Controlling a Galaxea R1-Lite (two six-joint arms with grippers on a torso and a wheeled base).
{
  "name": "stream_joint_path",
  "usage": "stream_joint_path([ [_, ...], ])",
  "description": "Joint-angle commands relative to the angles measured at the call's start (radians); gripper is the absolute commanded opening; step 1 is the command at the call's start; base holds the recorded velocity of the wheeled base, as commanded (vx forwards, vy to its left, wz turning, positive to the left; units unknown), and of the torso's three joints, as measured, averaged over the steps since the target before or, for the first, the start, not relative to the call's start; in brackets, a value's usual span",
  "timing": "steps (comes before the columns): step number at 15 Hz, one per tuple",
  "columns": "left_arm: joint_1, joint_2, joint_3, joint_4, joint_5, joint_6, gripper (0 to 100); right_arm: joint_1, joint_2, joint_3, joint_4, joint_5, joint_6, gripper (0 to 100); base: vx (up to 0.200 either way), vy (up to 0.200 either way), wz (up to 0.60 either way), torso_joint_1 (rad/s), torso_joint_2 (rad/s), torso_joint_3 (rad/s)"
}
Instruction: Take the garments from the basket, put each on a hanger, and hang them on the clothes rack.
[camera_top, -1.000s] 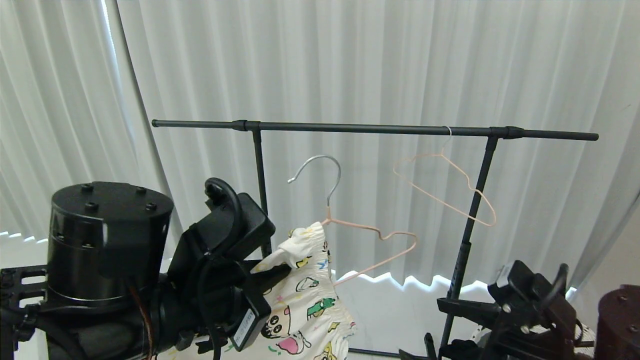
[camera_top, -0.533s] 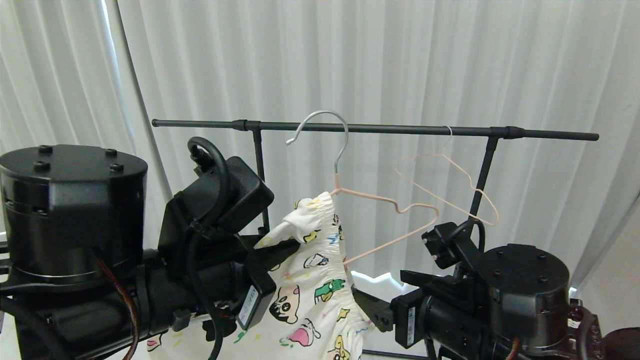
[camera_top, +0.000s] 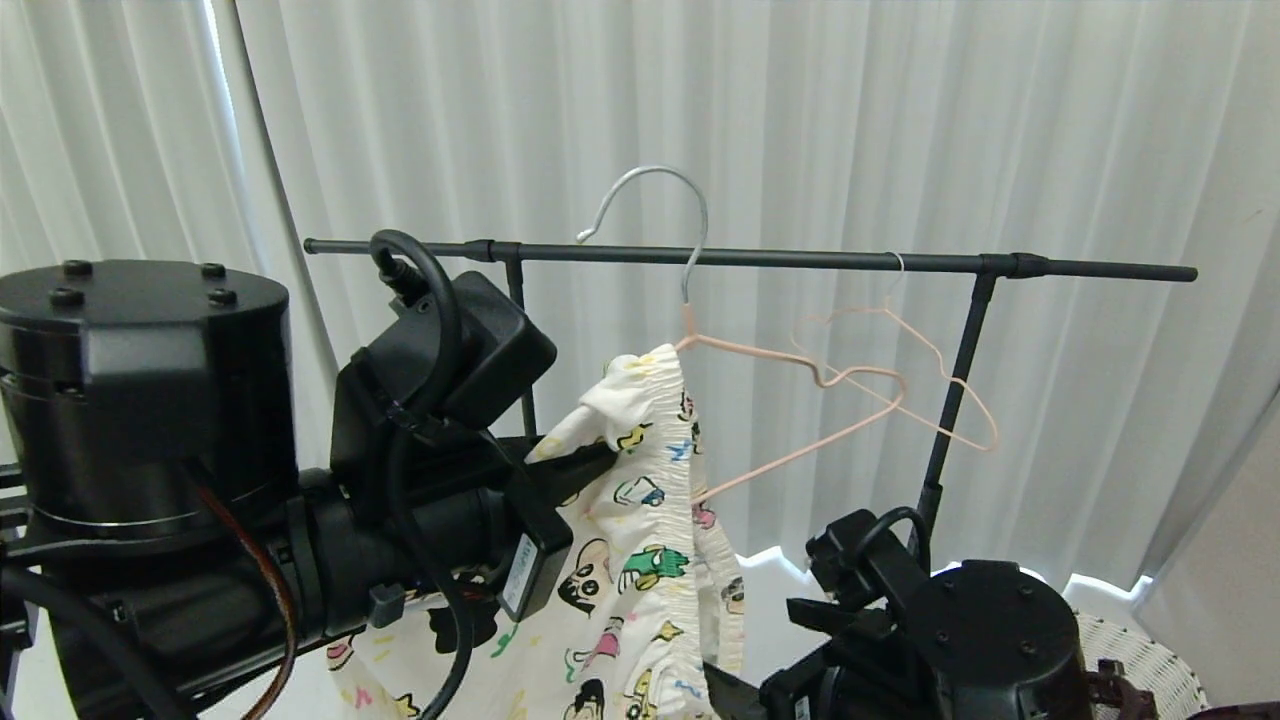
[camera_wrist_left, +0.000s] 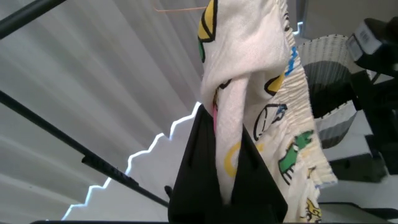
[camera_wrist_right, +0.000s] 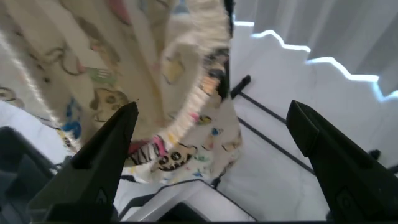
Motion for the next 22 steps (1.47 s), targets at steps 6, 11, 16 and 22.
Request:
stream_joint_path([
  [6,-0.002,-0.035,0.009,-0.001,0.001,0.006,0,-0.268,0.005,0.123,-0.002,-0.063,-0.117,100,0.0,0.0,0.0,0.0,0.0,0.0],
  [11,0.001,-0.048,0.066,-0.002,0.001,0.014,0,-0.464,-0.02,0.118,-0.003,-0.062,-0.22,100,0.0,0.0,0.0,0.0,0.0,0.0],
  [16,0.02,-0.083,0.248,-0.025,-0.004,0.075,0,-0.579,-0.07,0.124,-0.051,0.047,-0.324,100,0.0,0.0,0.0,0.0,0.0,0.0],
  [22,0.04,-0.006,0.349,-0.034,0.085,0.138,0,-0.599,-0.138,0.115,-0.051,0.152,-0.439,100,0.0,0.0,0.0,0.0,0.0,0.0],
])
